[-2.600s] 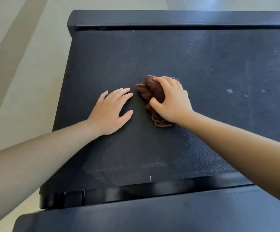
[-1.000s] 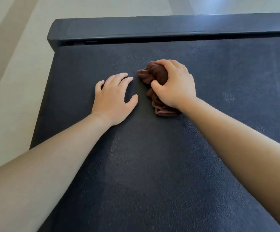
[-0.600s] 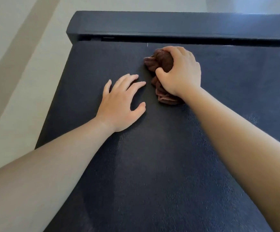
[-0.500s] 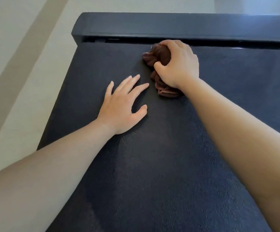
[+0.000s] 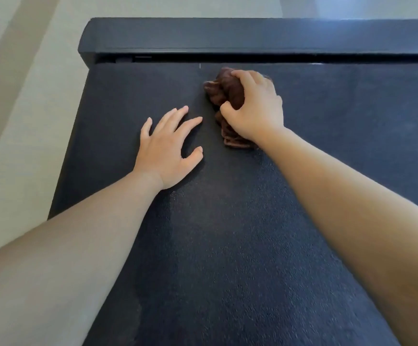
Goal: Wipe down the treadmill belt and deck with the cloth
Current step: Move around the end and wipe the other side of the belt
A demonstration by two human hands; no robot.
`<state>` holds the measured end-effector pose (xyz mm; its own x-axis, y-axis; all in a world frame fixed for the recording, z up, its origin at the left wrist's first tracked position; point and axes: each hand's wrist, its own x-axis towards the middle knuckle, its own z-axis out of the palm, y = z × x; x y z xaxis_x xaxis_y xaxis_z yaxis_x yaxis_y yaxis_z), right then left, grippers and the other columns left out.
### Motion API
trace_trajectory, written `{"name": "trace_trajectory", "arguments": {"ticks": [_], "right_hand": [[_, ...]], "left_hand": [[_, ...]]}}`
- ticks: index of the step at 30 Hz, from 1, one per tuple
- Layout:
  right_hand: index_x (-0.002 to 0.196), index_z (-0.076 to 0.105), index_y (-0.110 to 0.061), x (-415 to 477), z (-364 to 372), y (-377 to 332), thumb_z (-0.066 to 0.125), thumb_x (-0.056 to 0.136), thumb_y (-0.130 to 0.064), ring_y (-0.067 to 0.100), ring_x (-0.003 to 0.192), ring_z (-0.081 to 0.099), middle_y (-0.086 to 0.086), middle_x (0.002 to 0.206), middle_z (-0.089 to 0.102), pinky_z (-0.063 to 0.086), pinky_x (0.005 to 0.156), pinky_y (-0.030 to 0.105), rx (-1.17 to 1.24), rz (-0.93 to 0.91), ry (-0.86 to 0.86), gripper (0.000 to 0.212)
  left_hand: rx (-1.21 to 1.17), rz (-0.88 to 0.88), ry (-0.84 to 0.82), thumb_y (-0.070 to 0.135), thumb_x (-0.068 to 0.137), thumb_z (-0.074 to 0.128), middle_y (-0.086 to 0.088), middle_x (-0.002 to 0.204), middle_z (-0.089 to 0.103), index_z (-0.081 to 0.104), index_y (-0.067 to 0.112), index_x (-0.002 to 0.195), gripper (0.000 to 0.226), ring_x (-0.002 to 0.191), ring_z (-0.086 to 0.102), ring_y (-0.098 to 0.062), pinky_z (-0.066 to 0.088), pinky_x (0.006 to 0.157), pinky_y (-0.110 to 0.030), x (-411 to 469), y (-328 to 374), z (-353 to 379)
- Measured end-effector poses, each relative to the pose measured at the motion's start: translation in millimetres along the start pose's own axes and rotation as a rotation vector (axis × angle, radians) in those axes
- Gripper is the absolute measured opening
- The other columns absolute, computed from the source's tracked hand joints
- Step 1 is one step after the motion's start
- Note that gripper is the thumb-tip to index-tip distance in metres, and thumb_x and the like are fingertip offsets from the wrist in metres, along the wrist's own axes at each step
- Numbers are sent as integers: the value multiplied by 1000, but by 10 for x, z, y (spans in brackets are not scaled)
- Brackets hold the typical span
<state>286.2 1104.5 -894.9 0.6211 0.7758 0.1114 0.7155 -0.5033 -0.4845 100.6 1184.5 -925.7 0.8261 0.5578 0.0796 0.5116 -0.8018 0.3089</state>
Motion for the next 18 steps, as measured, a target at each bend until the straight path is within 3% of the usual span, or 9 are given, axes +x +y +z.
{"name": "trace_trajectory", "arguments": {"ticks": [11, 15, 18], "right_hand": [[134, 46, -25, -1540, -194, 101, 57, 79, -38, 18, 128, 35, -8, 139, 45, 34, 94, 43, 15, 195, 182, 58], [133, 47, -25, -1676, -211, 122, 57, 80, -40, 20, 127, 37, -7, 138, 46, 34, 93, 41, -1, 155, 173, 56], [130, 48, -26, -1482, -255, 151, 55, 80, -41, 23, 124, 39, -4, 133, 49, 37, 93, 43, -59, 168, 135, 53]], "left_hand": [[14, 14, 17, 45, 88, 43, 3, 154, 23, 35, 33, 140, 54, 143, 14, -16, 5, 113, -52, -11, 18, 26], [165, 88, 51, 33, 91, 43, -10, 146, 38, 44, 14, 137, 50, 135, 33, -28, 26, 106, -52, -81, 111, -61], [202, 76, -38, 28, 94, 41, -10, 147, 37, 42, 9, 138, 48, 134, 33, -29, 35, 97, -47, -222, 270, -149]]}}
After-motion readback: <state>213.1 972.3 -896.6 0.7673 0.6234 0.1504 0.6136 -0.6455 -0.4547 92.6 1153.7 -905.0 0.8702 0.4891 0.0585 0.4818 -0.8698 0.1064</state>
